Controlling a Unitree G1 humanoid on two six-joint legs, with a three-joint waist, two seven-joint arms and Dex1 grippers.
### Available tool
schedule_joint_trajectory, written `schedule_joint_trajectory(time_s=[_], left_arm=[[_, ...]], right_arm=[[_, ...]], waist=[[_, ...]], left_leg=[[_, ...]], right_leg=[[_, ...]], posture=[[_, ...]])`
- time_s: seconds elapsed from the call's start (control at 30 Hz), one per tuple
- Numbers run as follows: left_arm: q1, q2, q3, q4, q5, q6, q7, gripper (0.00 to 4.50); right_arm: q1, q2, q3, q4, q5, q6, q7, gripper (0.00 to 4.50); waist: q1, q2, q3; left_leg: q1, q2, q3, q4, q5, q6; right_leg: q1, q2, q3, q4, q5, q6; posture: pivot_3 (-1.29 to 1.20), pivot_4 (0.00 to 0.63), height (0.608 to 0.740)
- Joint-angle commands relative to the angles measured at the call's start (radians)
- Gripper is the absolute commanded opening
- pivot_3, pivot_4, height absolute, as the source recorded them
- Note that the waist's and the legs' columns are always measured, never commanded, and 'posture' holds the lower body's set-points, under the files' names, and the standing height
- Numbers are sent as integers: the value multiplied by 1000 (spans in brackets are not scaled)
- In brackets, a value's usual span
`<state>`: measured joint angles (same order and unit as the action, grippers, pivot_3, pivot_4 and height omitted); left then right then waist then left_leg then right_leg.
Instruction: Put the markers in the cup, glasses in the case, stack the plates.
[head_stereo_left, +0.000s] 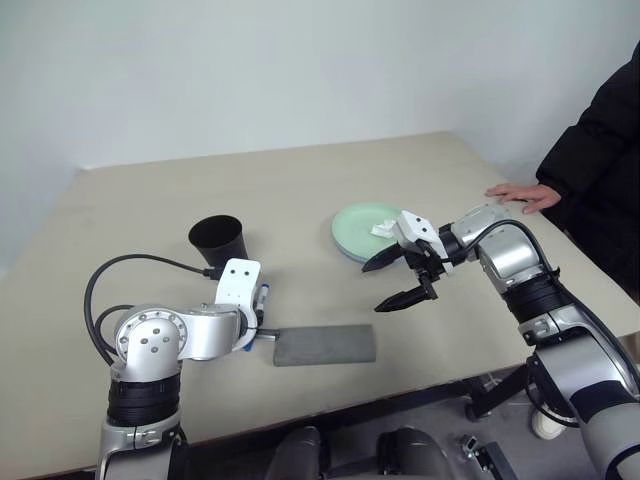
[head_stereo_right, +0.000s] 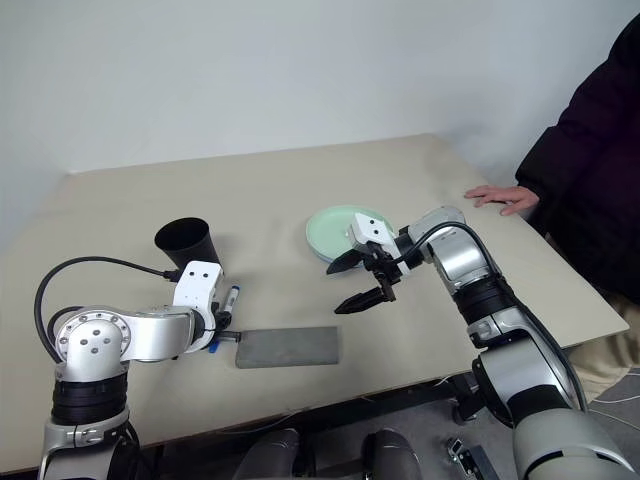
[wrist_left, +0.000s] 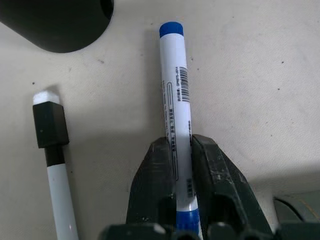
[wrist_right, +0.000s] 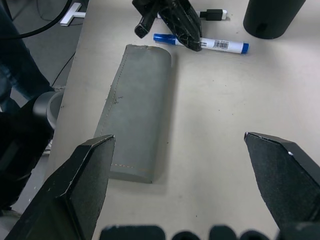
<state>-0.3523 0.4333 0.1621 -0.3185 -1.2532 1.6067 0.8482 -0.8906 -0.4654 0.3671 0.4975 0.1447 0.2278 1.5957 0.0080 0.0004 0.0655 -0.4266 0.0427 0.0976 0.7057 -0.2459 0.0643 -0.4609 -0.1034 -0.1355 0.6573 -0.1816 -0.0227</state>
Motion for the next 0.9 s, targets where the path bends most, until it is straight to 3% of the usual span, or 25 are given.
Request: schedule_joint_trajectory(time_s=[0.03, 0.27, 0.4, 0.63, 0.77, 0.9], left_arm=[[2, -3, -10, 13, 28, 8, -9, 103], [-40, 38, -37, -19, 13, 8, -117, 103], [-100, 87, -88, -105, 38, -11, -319, 103], [-140, 169, -144, -279, 169, -289, -695, 103], [-145, 152, -104, -305, 319, -530, -796, 103], [-140, 117, -36, -247, 375, -655, -850, 103]], right_arm=[[-31, -1, -23, -22, 8, -6, 6, 4500], [-32, -2, -21, -19, 6, -8, 8, 4500], [-33, 0, -19, -21, 6, -5, 8, 4500], [-30, 0, -18, -26, 5, -3, 11, 4500], [-27, 0, -17, -34, 6, 1, 10, 4500], [-24, 1, -18, -40, 7, 3, 8, 4500]], waist=[[0, 0, 0], [0, 0, 0], [0, -1, 1], [-1, -1, 1], [-1, -1, 1], [0, -1, 1]], left_leg=[[0, 0, 0, 0, 0, 0], [0, 0, 0, 0, 0, 0], [-2, 0, 0, 0, 0, 0], [-2, 0, 1, -6, 0, -1], [-2, 0, 2, -7, 1, -1], [-2, 0, 2, -6, 1, -1]], right_leg=[[0, 0, 0, 0, 0, 0], [0, 0, -1, 0, 0, 0], [-1, 0, -2, -1, 0, 0], [-3, 1, -1, -6, 0, 0], [-3, 2, -1, -6, 0, 0], [-2, 2, -1, -6, 0, 0]], posture=[[0, 0, 700], [0, 0, 700], [0, 0, 700], [0, 0, 700], [0, 0, 700], [0, 0, 700]])
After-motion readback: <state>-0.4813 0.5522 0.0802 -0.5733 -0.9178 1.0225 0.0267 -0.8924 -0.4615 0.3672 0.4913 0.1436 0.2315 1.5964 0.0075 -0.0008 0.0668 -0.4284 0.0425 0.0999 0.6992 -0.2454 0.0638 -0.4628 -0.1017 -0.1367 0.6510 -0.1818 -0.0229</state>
